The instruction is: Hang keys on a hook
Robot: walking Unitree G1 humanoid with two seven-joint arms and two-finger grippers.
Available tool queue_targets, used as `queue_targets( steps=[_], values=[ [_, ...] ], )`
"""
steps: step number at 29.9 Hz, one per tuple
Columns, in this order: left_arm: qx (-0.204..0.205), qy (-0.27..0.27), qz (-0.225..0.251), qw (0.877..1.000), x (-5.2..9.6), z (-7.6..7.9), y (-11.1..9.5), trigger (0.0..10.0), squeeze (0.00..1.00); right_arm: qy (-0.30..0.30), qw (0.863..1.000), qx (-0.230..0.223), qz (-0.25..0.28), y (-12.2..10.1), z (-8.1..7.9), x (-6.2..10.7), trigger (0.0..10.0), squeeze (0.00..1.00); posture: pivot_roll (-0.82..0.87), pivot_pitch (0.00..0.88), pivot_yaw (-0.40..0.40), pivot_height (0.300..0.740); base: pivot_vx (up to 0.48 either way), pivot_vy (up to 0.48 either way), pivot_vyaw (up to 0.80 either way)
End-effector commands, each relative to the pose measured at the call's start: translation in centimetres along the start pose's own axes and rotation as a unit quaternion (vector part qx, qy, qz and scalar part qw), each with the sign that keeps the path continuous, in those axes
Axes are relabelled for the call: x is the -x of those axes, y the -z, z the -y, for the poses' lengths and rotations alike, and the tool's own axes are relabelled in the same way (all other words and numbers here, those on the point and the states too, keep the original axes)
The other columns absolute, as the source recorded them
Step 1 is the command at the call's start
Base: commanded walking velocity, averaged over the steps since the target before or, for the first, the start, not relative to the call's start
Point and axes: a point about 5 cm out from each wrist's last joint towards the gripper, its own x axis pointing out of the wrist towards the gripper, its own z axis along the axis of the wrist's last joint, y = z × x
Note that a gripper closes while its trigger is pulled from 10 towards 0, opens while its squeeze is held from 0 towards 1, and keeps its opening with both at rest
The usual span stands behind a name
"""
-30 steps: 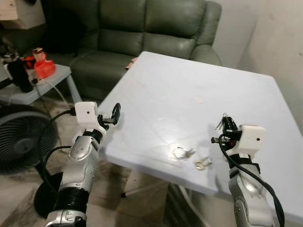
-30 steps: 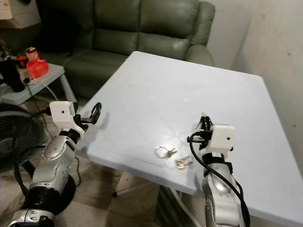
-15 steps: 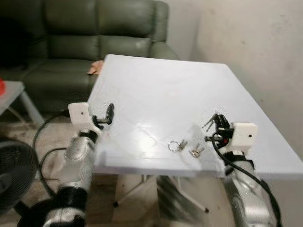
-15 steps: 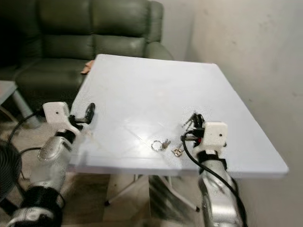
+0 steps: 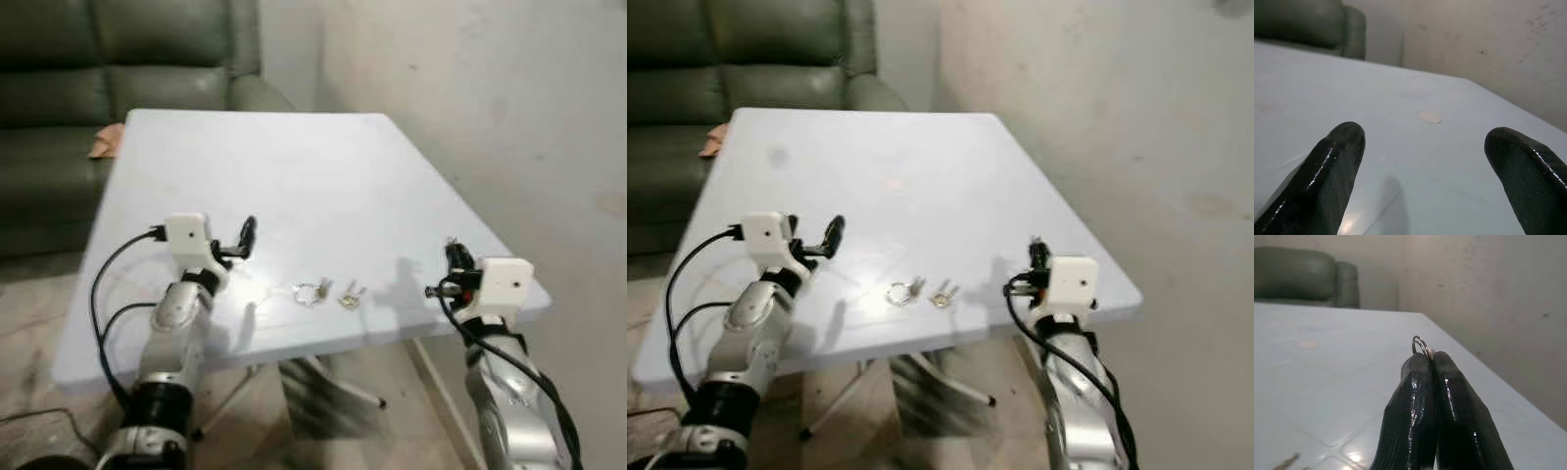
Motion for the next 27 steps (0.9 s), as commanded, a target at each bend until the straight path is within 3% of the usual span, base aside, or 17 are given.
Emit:
queue_targets(
  steps=[1, 11, 27],
  values=[
    [0.0, 0.017, 0.004, 1.0, -0.5, 1.2, -0.2, 10.0, 0.0, 0.01, 1.0, 0.01, 0.004, -0.3, 0.6, -0.1, 10.0, 0.0, -0.01, 0.0, -0.035, 0.74, 0.0, 0.0, -0.76],
    [0.019, 0.033, 0.003, 0.999, -0.5, 1.4, -0.2, 10.0, 0.0, 0.012, 1.0, 0.009, 0.003, -0.2, 0.5, 0.0, 10.0, 0.0, -0.01, 0.0, -0.031, 0.74, 0.0, 0.0, -0.76],
    [-0.027, 0.05, 0.005, 0.998, -0.5, 2.1, -0.3, 10.0, 0.0, 0.02, 1.0, 0.012, 0.0, -0.1, 0.8, 0.2, 10.0, 0.0, -0.01, 0.0, -0.02, 0.74, 0.0, 0.0, -0.76]
  ],
)
